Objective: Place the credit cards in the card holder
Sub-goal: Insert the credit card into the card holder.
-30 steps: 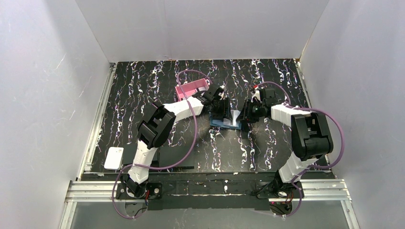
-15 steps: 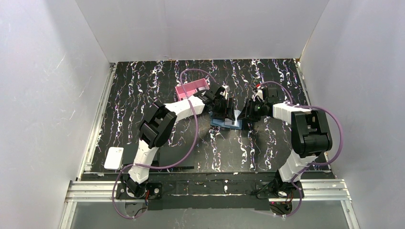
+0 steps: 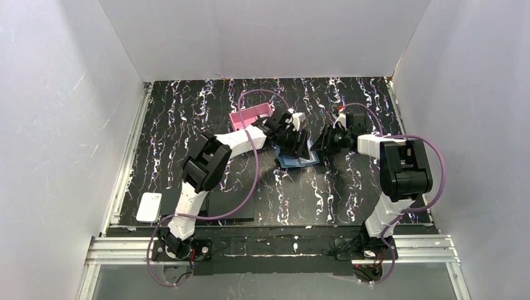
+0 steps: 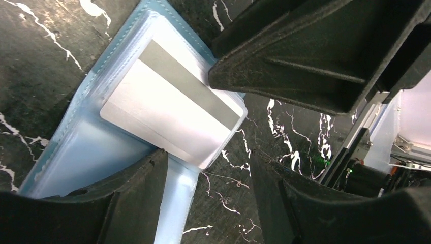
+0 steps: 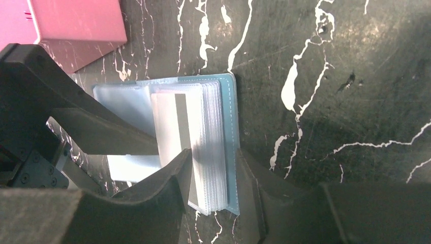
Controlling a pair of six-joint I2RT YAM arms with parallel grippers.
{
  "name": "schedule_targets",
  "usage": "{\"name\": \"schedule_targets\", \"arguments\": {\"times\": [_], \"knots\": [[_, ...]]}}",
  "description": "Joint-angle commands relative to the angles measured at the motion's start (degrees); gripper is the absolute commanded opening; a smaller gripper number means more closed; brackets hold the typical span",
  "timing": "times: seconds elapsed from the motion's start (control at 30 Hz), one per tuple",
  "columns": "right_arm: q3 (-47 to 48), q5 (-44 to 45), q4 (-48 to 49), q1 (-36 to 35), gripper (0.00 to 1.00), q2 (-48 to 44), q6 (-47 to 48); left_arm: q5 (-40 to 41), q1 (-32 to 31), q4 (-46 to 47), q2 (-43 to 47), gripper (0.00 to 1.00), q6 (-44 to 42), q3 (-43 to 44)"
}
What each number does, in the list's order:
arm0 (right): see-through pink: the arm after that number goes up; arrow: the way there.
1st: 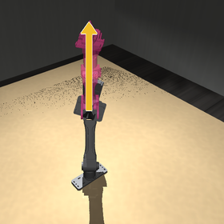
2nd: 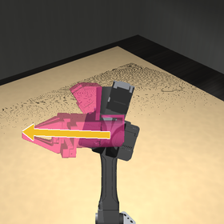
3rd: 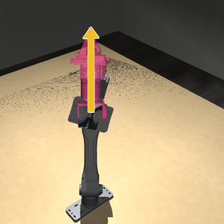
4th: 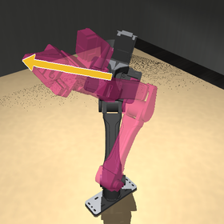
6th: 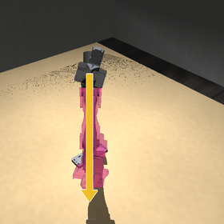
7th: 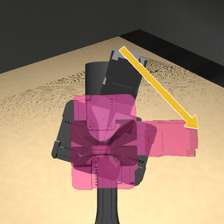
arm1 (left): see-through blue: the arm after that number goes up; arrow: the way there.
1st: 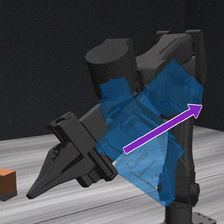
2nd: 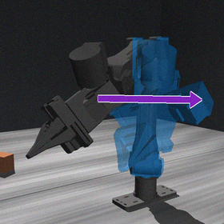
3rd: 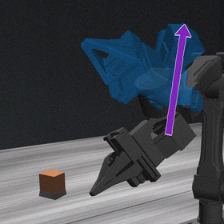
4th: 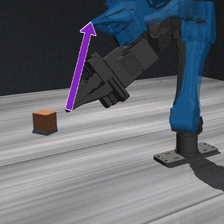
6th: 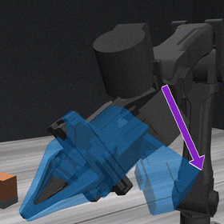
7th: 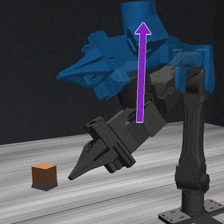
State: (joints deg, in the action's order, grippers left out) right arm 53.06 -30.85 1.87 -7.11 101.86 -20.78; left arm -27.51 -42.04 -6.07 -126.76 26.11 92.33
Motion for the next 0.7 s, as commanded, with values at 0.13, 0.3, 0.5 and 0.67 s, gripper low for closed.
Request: {"name": "schedule_targets", "arguments": {"times": [0.13,0.3,0.5,0.67], "knots": [[2.1,-3.1,-4.2,-1.4,0.48,-2.9,0.8,1.9,-0.6,-5.0,2.5,0.58,0.6,1.9],[2.0,-0.6,-7.1,-1.2,0.56,-4.6,3.7,4.1,-0.6,-8.0,9.7,0.59,2.3,-2.0],[1.5,0.4,-7.1,-1.5,0.66,-6.6,6.4,-1.0,-0.3,-11.9,17.9,0.6,3.1,-4.8],[1.0,2.5,-8.0,-1.8,0.7,-8.7,7.0,0.0,0.7,-11.1,27.9,0.6,5.9,-13.6]]}}
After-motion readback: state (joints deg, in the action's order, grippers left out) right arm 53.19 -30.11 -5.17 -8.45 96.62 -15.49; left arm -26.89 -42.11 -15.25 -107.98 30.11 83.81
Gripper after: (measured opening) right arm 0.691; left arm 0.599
